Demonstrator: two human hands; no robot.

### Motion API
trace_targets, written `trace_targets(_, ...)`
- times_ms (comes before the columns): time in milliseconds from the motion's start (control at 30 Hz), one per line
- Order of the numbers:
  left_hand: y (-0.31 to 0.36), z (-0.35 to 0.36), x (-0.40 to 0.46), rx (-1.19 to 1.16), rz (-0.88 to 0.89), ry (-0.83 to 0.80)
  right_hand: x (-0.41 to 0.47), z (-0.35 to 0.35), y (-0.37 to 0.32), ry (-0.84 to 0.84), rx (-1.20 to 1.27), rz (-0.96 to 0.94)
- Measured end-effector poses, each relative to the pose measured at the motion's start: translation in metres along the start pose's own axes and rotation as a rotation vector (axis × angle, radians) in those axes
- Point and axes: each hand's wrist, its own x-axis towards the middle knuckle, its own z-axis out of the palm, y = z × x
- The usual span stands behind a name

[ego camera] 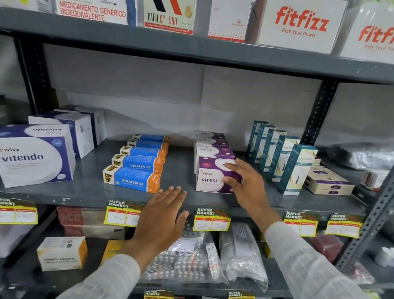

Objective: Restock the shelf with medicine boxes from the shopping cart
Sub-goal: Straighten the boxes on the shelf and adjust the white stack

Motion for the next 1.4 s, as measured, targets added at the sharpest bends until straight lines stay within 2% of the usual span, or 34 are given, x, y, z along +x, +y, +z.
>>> trace_targets(367,0.002,-0.002,0.000,-0.006,-0.011,-0.006,-0.001,-0.003,-0.007,-0.048,0.002,0.023)
trace_targets(467,0.005,-0.011,-0.001,-0.041,-0.009,-0.005,-0.005,-0.007,-0.012,-0.079,-0.061,0.022)
trace_targets(533,0.003,-0.027,-0.005,-0.103,-0.030,0.043,-0.009,-0.005,-0.017,-0.062,-0.164,-0.017)
trace_targets(667,-0.031,-0.069,-0.018,-0.124,-0.083,0.228,-0.014,0.012,-0.053,0.128,-0.184,-0.210)
trace_targets(733,-0.066,-0.081,-0.026,-0.084,-0.155,0.256,-0.014,0.030,-0.078,0.078,-0.213,-0.311)
trace_targets(800,-0.103,-0.087,-0.036,-0.033,-0.259,0.227,-0.012,0.051,-0.104,-0.062,-0.209,-0.350)
trace_targets(900,-0.150,-0.085,-0.052,0.061,-0.358,0.157,-0.013,0.083,-0.132,-0.284,-0.123,-0.238)
trace_targets(967,-0.170,-0.078,-0.059,0.129,-0.334,0.105,-0.013,0.101,-0.139,-0.332,-0.070,-0.138)
trace_targets(1100,-0.178,-0.070,-0.062,0.153,-0.318,0.094,-0.009,0.125,-0.144,-0.294,-0.060,-0.050)
trace_targets(1400,-0.182,-0.070,-0.062,0.115,-0.318,0.142,0.004,0.146,-0.148,-0.245,-0.050,0.005)
